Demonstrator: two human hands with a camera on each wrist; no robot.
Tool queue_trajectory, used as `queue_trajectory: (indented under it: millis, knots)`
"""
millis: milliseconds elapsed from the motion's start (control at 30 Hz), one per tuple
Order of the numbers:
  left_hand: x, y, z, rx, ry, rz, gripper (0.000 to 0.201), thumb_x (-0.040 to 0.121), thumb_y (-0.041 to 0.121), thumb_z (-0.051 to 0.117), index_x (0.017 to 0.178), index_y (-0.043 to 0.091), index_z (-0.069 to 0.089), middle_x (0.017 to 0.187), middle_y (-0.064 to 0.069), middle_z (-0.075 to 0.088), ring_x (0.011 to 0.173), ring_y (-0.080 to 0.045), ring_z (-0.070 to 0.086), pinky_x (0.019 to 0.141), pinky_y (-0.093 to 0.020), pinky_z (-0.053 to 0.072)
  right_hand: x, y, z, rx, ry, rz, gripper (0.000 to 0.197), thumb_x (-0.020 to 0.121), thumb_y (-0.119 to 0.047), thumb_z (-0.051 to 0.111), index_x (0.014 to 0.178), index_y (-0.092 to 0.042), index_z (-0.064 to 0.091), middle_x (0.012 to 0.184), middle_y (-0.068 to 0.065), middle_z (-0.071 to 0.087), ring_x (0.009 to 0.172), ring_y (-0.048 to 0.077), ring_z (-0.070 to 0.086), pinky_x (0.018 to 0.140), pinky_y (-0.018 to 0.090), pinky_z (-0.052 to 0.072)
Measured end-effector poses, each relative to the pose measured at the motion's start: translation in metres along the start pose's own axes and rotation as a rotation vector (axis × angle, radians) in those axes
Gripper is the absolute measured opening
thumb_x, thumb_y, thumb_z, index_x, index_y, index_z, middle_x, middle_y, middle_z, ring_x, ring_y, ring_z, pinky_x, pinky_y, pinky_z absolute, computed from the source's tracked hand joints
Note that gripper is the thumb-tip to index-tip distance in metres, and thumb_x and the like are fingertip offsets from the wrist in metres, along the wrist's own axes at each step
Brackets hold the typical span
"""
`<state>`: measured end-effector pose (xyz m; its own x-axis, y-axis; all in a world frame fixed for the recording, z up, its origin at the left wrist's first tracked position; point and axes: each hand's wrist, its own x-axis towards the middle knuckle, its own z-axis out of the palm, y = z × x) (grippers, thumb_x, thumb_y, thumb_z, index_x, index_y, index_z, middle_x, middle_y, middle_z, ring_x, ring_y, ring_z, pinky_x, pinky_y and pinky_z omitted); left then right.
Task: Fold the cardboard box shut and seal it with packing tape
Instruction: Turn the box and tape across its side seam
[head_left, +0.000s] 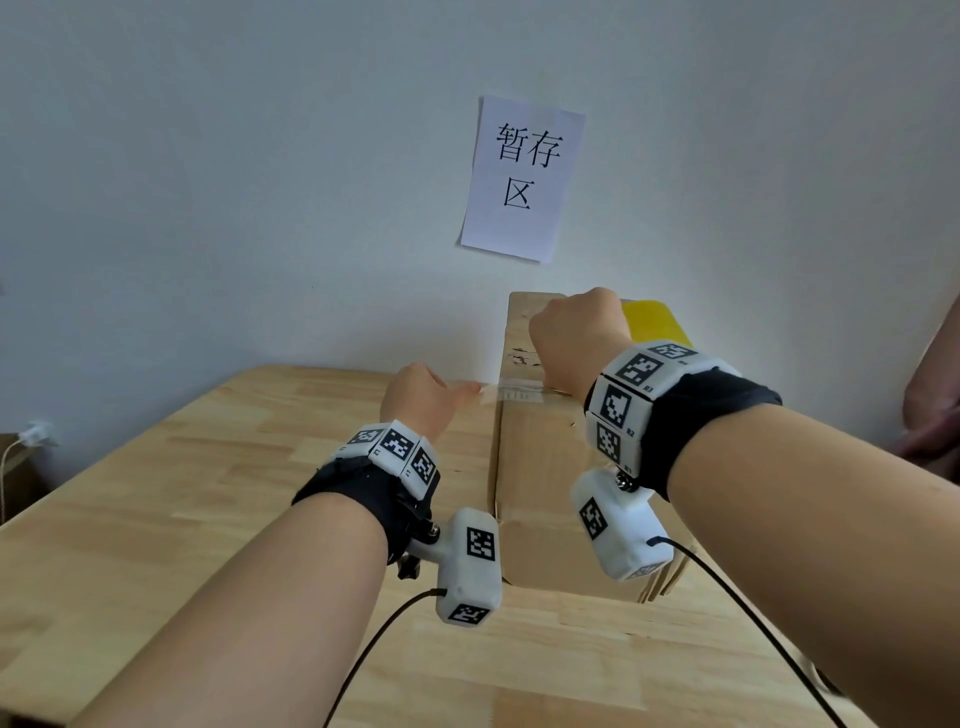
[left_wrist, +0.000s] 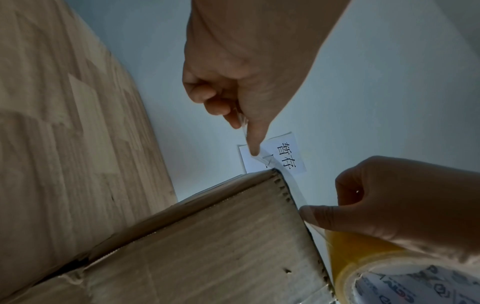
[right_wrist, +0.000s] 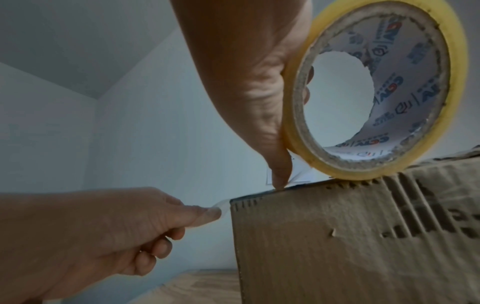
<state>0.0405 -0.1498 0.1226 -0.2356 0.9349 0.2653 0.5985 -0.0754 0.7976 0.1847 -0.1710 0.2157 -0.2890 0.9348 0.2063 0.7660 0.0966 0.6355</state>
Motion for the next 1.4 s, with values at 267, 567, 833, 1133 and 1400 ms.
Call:
queue_trajectory:
  millis: [267,567,833,1133,1400]
  knots:
    - [-0.006,-0.011,0.028,-0.223,-0.196,-0.22,0.052,0.085,0.035,0.065,0.054,0.016,0.028,0.052,0.001,0.026,0.044,-0.014,0.023,0.048,-0.025,0.026,-0.013,0.001,0.0,0.036,0.092,-0.043,0.025,0.087,-0.018,0.049,0.062,-0.015,0.046,0.06,-0.005,0.041,0.048,0.011,0.037,0.047,0.022,0.025]
    - [-0.004,-0.016,0.038,-0.265,-0.234,-0.343,0.042,0.089,0.039,0.06,0.065,0.013,0.037,0.06,0.001,0.035,0.047,-0.013,0.028,0.044,-0.023,0.025,-0.028,0.023,0.017,0.198,0.3,0.034,0.01,0.087,-0.025,0.051,0.088,-0.017,0.045,0.065,-0.004,0.039,0.071,0.022,0.042,0.076,0.036,0.026]
    - [-0.015,-0.006,0.042,-0.24,-0.156,-0.427,0.047,0.086,0.051,0.06,0.068,0.011,0.043,0.056,0.0,0.034,0.045,-0.015,0.029,0.046,-0.022,0.029,-0.043,0.026,0.061,0.797,0.495,0.29,0.053,0.083,-0.053,0.056,0.13,-0.028,0.056,0.136,0.005,0.047,0.128,0.03,0.038,0.106,0.051,0.032]
    - [-0.019,-0.007,0.047,-0.354,-0.148,-0.464,0.045,0.084,0.053,0.06,0.069,0.012,0.053,0.063,-0.002,0.048,0.047,-0.015,0.037,0.05,-0.023,0.029,-0.046,0.027,0.08,1.395,0.403,0.534,0.089,0.072,-0.06,0.07,0.143,-0.029,0.028,0.131,0.008,0.039,0.101,0.017,0.043,0.081,0.03,0.039]
    - [-0.028,-0.002,0.043,-0.392,-0.184,-0.528,0.042,0.086,0.055,0.055,0.096,0.014,0.056,0.068,0.003,0.054,0.05,-0.008,0.041,0.038,-0.018,0.03,-0.039,0.023,0.081,1.418,0.383,0.577,0.089,0.071,-0.061,0.067,0.141,-0.028,0.024,0.131,0.007,0.034,0.118,0.031,0.045,0.09,0.042,0.046]
